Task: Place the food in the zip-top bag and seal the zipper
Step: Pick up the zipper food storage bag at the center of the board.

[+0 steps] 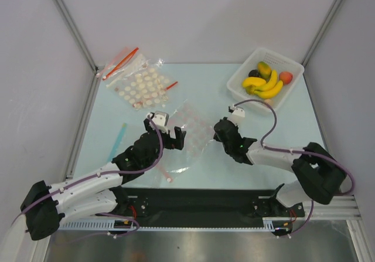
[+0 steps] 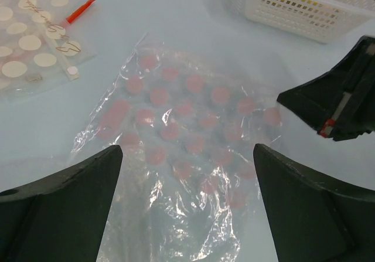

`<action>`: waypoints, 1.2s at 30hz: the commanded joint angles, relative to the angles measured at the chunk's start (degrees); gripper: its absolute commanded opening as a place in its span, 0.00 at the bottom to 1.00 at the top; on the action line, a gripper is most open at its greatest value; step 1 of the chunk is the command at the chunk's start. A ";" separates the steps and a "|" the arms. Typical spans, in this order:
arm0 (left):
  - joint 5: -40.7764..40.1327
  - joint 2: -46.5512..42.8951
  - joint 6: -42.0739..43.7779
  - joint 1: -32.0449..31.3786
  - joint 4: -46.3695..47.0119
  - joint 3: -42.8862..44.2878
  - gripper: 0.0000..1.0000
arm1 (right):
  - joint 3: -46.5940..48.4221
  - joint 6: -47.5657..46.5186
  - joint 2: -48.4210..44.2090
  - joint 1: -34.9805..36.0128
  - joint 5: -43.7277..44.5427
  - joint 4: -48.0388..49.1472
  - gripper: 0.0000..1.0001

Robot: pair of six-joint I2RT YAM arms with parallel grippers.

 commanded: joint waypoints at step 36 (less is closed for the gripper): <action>10.56 33.67 21.61 -12.72 11.21 14.17 1.00 | -1.21 -2.49 -33.11 -16.77 -14.11 -14.46 0.00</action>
